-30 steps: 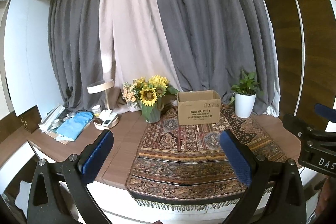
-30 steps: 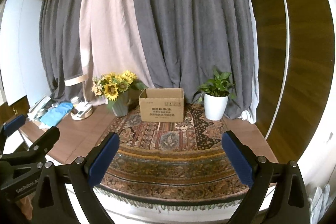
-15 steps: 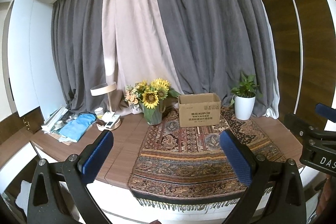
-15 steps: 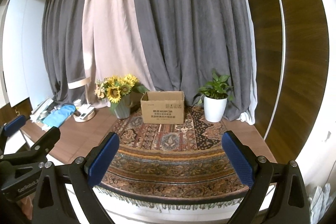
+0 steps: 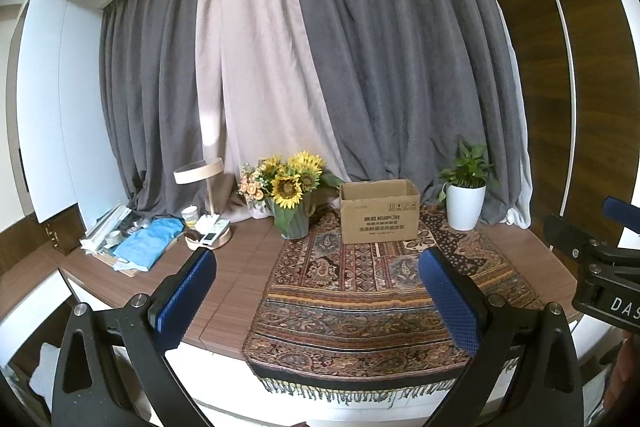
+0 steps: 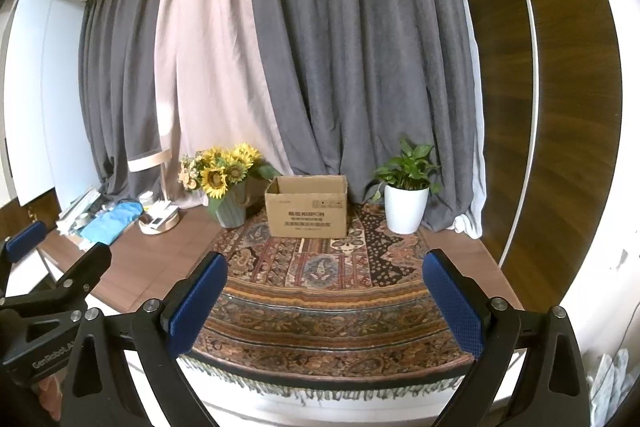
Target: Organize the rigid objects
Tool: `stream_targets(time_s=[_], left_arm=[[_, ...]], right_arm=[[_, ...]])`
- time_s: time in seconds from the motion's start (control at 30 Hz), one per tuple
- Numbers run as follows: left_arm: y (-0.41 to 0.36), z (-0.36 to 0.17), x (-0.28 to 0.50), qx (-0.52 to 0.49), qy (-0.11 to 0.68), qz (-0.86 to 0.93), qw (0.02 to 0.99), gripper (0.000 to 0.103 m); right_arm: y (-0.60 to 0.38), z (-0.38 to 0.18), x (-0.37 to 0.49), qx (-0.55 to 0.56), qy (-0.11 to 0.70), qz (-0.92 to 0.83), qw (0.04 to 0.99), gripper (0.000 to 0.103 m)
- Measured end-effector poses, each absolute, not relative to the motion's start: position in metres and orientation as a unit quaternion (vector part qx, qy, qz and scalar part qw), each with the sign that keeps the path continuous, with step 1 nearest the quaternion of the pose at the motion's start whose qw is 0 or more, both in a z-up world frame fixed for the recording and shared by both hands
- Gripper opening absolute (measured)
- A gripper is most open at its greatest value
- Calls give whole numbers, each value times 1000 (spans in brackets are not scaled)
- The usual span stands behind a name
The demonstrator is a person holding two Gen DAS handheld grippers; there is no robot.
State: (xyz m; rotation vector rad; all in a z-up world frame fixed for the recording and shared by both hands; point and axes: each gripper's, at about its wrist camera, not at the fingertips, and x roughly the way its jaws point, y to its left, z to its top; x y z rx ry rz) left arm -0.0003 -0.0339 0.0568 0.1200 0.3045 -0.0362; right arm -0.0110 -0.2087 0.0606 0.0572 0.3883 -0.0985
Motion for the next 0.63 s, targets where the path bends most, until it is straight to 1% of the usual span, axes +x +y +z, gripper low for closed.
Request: stream_targets(time_s=[0.63], left_arm=[[-32,61,-5,59,151,-19,987,103]], right_arm=[[-211,64,-15,29,193,-45,980,99]])
